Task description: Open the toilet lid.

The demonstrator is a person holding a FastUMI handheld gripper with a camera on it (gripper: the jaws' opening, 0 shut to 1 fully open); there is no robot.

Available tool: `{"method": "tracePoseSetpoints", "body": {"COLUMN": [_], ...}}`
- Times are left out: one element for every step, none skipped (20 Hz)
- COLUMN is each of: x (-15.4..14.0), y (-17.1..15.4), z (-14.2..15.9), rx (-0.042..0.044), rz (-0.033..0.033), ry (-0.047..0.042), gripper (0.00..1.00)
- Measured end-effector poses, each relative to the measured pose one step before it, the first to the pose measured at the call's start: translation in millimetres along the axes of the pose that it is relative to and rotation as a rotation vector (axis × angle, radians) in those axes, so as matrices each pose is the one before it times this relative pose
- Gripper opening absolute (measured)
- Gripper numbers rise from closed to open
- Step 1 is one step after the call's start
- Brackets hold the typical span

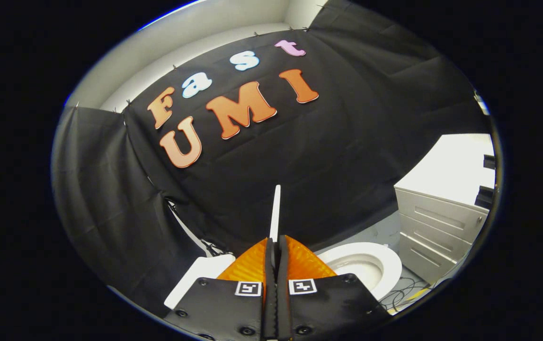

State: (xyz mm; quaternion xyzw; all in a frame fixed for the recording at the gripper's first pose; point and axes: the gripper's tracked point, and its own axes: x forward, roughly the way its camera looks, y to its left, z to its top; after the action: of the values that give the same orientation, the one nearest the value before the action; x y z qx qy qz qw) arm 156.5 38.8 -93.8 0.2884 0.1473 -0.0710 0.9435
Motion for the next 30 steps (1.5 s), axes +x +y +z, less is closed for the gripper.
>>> {"method": "tracePoseSetpoints", "body": {"x": [-3.72, -1.02, -0.18, 0.06, -0.54, 0.42, -0.26, 1.00, 0.58, 1.42, -0.21, 0.48, 0.59, 0.79, 1.40, 1.43, -0.75, 1.08, 0.18, 0.68, 2.01, 2.03, 1.76, 1.03, 1.33, 0.58, 1.49, 1.87, 2.71, 3.72], "y": [7.99, 7.74, 11.67, 9.67, 7.87, 5.14, 4.62, 5.78, 7.28, 7.75, 10.02, 9.33, 10.76, 9.92, 8.75, 9.51, 10.45, 7.74, 5.07, 3.99, 6.26, 8.86, 12.38, 10.54, 10.43, 8.36, 9.85, 10.70, 13.16, 13.18], "z": [-4.05, -0.45, 4.82, 1.31, 1.72, 0.47, -0.63, -0.27, -0.07, 0.06, 1.46, 0.30, -0.23, -0.23, -0.78, 0.29, 0.96, 1.47, 0.49, 0.40, -0.34, -1.88, 0.08, -0.57, -0.81, -2.09, -1.43, -1.81, -1.58, -1.67], "rx": [-0.05334, -0.03326, 0.00073, 0.01231, 0.00794, 0.00029, -0.00248, -0.01080, -0.01823, -0.01818, -0.00896, -0.00688, -0.01484, -0.02876, -0.04195, -0.01698, 0.00507, 0.03001, 0.02271, 0.00476, -0.01788, -0.03975, -0.03353, -0.02032, 0.00652, 0.01372, 0.01238, -0.00402, -0.01573, -0.02540], "rz": [-0.00279, 0.00418, 0.01063, 0.01206, 0.00591, 0.00118, 0.00119, 0.00528, 0.00556, 0.00548, 0.00960, 0.01171, 0.00878, 0.00480, 0.00168, 0.01119, 0.01389, 0.01175, -0.00028, -0.00212, 0.00293, 0.01163, 0.01645, 0.01390, 0.01283, 0.00742, 0.00600, 0.00762, 0.01254, 0.01304], "ry": [0.01330, 0.00945, -0.00341, -0.00510, -0.00500, -0.00137, 0.00303, 0.00421, 0.00612, 0.00422, 0.00078, -0.00156, -0.00116, 0.00051, 0.00381, 0.00024, -0.00923, -0.01019, -0.01404, -0.00559, -0.00155, 0.01094, 0.00736, 0.00609, -0.00040, -0.00115, 0.00118, 0.00280, 0.00613, 0.00622], "gripper": [0.08, 0.08, 0.08, 0.08, 0.08, 0.08, 0.07, 0.07, 0.08, 0.08, 0.08, 0.08, 0.08, 0.07, 0.08, 0.08, 0.08, 0.08, 0.08, 0.08, 0.08, 0.08, 0.08, 0.08, 0.08, 0.08, 0.08, 0.08, 0.08, 0.08]}}
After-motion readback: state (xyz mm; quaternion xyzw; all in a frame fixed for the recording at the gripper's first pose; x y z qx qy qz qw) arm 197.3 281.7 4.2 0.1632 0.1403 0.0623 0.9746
